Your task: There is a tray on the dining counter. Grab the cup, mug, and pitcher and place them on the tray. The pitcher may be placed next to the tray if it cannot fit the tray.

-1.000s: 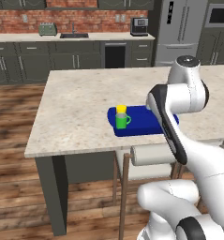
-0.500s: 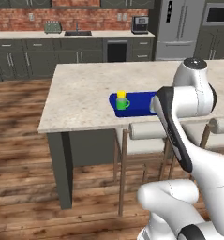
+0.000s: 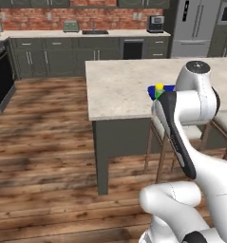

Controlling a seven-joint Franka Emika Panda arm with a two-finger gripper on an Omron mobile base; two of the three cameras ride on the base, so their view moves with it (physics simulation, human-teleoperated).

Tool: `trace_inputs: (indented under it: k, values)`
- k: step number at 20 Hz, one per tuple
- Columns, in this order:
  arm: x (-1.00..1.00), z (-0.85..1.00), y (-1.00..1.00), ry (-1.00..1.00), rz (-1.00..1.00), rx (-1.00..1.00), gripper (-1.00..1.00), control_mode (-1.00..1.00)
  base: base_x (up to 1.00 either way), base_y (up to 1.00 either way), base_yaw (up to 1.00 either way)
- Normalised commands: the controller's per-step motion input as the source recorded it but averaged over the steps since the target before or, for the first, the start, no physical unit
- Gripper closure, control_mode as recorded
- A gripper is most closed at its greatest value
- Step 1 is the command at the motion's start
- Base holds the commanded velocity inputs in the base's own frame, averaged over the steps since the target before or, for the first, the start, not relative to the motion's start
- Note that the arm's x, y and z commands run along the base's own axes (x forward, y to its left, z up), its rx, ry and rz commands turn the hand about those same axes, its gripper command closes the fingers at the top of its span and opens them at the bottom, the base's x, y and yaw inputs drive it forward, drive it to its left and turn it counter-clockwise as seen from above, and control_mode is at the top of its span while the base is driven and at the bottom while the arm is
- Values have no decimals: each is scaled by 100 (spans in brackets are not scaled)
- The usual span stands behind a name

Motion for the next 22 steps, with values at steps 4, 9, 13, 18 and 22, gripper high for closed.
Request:
trace_inputs:
  k: [4,9,13,18,22]
  values:
    - [0,0,0,0,0,0,-100,100,22,100,0]
    - [0,0,0,0,0,0,-100,100,46,100,0]
    - [0,0,0,0,0,0,-100,100,84,100,-1]
    - [0,0,0,0,0,0,-100,100,100,100,-7]
    - [0,0,0,0,0,0,-100,100,100,98,-9]
